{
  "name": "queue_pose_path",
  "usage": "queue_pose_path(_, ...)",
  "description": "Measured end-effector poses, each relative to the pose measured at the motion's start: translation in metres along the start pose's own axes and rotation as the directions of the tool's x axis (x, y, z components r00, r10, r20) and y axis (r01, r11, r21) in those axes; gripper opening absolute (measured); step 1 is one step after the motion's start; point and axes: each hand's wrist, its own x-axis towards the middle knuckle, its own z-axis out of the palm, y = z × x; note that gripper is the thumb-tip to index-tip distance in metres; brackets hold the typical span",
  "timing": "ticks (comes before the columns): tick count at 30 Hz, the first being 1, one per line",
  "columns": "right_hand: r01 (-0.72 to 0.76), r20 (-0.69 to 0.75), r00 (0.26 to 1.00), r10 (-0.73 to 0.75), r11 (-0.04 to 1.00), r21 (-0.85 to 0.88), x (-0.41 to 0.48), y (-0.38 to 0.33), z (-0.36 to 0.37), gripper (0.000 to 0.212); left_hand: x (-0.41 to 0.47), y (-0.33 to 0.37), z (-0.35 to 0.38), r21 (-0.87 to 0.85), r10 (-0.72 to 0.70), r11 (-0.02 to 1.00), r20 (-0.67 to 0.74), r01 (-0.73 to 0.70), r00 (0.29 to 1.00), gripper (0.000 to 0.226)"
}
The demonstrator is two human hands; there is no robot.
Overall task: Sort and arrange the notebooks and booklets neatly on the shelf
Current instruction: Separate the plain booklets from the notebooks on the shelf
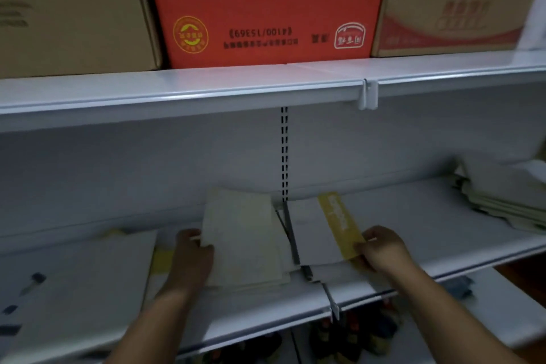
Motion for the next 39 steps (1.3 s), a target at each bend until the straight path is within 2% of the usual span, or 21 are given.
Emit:
queue_pose_path(2, 0.003, 0.032, 0.999, 0.004, 0.972, -0.235, 0.001, 0.012, -0.004, 0.017, -0.003, -0.01, 0.016, 0.075, 0.006, 0.997, -0.013, -0.005, 1.0, 0.034)
queue_pose_path(4, -0.028, 0.073, 0.996, 0.06, 0.927, -0.374, 0.001, 0.01, -0.007, 0.025, -0.006, -0.011, 0.017, 0.119, 0.058, 0.991, -0.035, -0.054, 0.998, 0.03)
queue_pose_path(6, -0.058, 0.053, 0.994, 0.095, 0.877, -0.477, 0.001, -0.001, -0.005, 0.04, -0.007, -0.005, 0.005, 0.169, 0.159, 0.975, -0.088, -0.143, 0.983, 0.031)
queue_pose_path(7, -0.032, 0.04, 0.997, 0.059, 0.879, -0.476, 0.0, -0.009, -0.001, 0.046, -0.008, -0.001, -0.008, 0.211, 0.198, 0.962, -0.11, -0.172, 0.974, 0.028)
queue_pose_path(9, 0.102, 0.058, 0.994, -0.087, 0.932, -0.348, -0.009, -0.037, 0.016, 0.045, -0.005, 0.001, -0.043, 0.324, 0.253, 0.926, -0.152, -0.193, 0.956, 0.023)
queue_pose_path(10, 0.183, 0.096, 0.982, -0.164, 0.948, -0.26, -0.018, -0.055, 0.028, 0.041, -0.004, -0.001, -0.064, 0.419, 0.241, 0.896, -0.172, -0.151, 0.955, 0.026)
queue_pose_path(11, 0.278, 0.143, 0.957, -0.252, 0.939, -0.201, -0.028, -0.073, 0.042, 0.035, -0.002, -0.007, -0.086, 0.548, 0.178, 0.835, -0.194, -0.044, 0.965, 0.035)
queue_pose_path(13, 0.465, 0.258, 0.871, -0.419, 0.872, -0.152, -0.053, -0.106, 0.077, 0.028, -0.006, -0.02, -0.124, 0.769, 0.016, 0.61, -0.255, 0.192, 0.967, 0.058)
queue_pose_path(14, 0.536, 0.333, 0.815, -0.474, 0.835, -0.123, -0.068, -0.122, 0.097, 0.03, -0.01, -0.025, -0.136, 0.807, -0.031, 0.537, -0.271, 0.245, 0.962, 0.067)
queue_pose_path(15, 0.606, 0.415, 0.746, -0.521, 0.79, -0.096, -0.082, -0.134, 0.118, 0.034, -0.014, -0.031, -0.144, 0.812, -0.049, 0.522, -0.278, 0.262, 0.959, 0.073)
queue_pose_path(17, 0.712, 0.555, 0.613, -0.562, 0.698, -0.08, -0.104, -0.156, 0.16, 0.046, -0.02, -0.04, -0.155, 0.794, -0.038, 0.546, -0.296, 0.268, 0.954, 0.08)
queue_pose_path(18, 0.742, 0.585, 0.574, -0.572, 0.665, -0.078, -0.108, -0.166, 0.177, 0.052, -0.023, -0.042, -0.161, 0.793, -0.022, 0.548, -0.303, 0.265, 0.953, 0.081)
queue_pose_path(20, 0.773, 0.624, 0.541, -0.564, 0.626, -0.105, -0.108, -0.182, 0.199, 0.062, -0.029, -0.046, -0.177, 0.772, -0.013, 0.576, -0.319, 0.268, 0.948, 0.081)
queue_pose_path(23, 0.78, 0.718, 0.524, -0.458, 0.597, -0.188, -0.098, -0.195, 0.214, 0.068, -0.039, -0.052, -0.204, 0.568, -0.097, 0.76, -0.381, 0.315, 0.92, 0.079)
queue_pose_path(24, 0.785, 0.724, 0.526, -0.447, 0.581, -0.212, -0.097, -0.198, 0.216, 0.066, -0.044, -0.053, -0.211, 0.49, -0.14, 0.808, -0.379, 0.326, 0.915, 0.075)
queue_pose_path(26, 0.798, 0.705, 0.539, -0.46, 0.548, -0.252, -0.098, -0.201, 0.217, 0.065, -0.052, -0.053, -0.222, 0.311, -0.21, 0.893, -0.356, 0.327, 0.911, 0.052)
queue_pose_path(28, 0.799, 0.71, 0.544, -0.446, 0.533, -0.277, -0.096, -0.202, 0.216, 0.071, -0.057, -0.053, -0.228, 0.164, -0.246, 0.934, -0.353, 0.319, 0.903, 0.04)
queue_pose_path(30, 0.778, 0.743, 0.542, -0.393, 0.568, -0.267, -0.092, -0.2, 0.216, 0.075, -0.059, -0.05, -0.231, 0.14, -0.262, 0.933, -0.368, 0.332, 0.892, 0.04)
queue_pose_path(32, 0.765, 0.752, 0.537, -0.383, 0.596, -0.243, -0.089, -0.198, 0.213, 0.072, -0.057, -0.044, -0.231, 0.201, -0.22, 0.929, -0.373, 0.31, 0.901, 0.041)
queue_pose_path(36, 0.775, 0.692, 0.582, -0.428, 0.55, -0.311, -0.092, -0.199, 0.209, 0.077, -0.063, -0.022, -0.236, 0.148, -0.095, 0.972, -0.454, 0.18, 0.886, 0.031)
queue_pose_path(39, 0.764, 0.661, 0.619, -0.425, 0.521, -0.381, -0.091, -0.197, 0.205, 0.085, -0.06, -0.009, -0.235, 0.026, -0.077, 0.995, -0.462, 0.101, 0.883, 0.042)
